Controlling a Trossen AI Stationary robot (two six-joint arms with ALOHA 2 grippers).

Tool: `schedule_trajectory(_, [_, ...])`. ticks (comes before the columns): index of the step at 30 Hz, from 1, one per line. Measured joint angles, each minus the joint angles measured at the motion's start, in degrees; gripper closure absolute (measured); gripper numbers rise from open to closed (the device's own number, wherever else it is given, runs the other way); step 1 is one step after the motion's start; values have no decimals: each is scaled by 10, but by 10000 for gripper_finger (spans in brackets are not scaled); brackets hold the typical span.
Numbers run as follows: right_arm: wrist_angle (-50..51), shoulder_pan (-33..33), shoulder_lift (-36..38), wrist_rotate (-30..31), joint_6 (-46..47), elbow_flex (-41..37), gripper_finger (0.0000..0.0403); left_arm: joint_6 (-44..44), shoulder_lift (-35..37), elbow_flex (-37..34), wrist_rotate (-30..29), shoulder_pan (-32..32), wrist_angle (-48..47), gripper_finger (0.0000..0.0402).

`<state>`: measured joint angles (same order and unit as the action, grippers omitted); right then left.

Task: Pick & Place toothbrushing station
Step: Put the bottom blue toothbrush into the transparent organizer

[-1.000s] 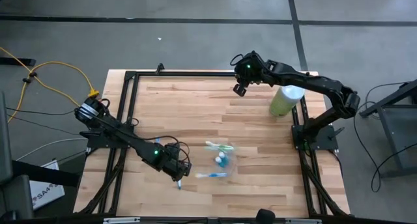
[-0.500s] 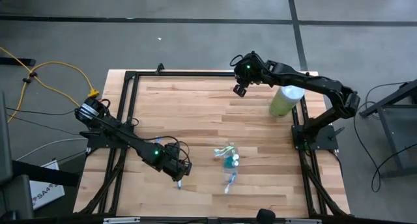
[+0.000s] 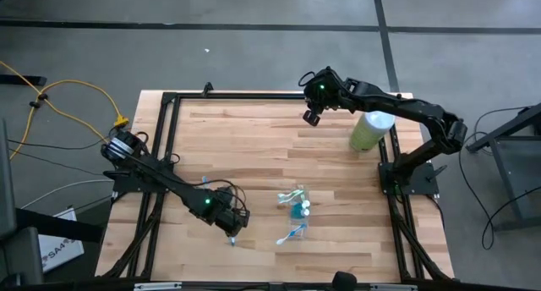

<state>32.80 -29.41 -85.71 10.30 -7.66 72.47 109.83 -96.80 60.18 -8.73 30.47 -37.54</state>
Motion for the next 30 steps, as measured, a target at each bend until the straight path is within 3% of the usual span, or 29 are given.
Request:
schedule_trajectory(6, [0, 0, 0, 0, -1, 0, 308, 14, -45, 3, 24, 0, 14, 227])
schedule_trajectory(15, [0, 0, 0, -2, -1, 0, 308, 42, -51, 2, 10, -4, 16, 227])
schedule_trajectory(21, [0, 0, 0, -2, -1, 0, 308, 43, -76, 2, 39, -26, 15, 227])
schedule_trajectory(30, [0, 0, 0, -2, -2, 0, 308, 64, -101, 3, 60, -39, -3, 270])
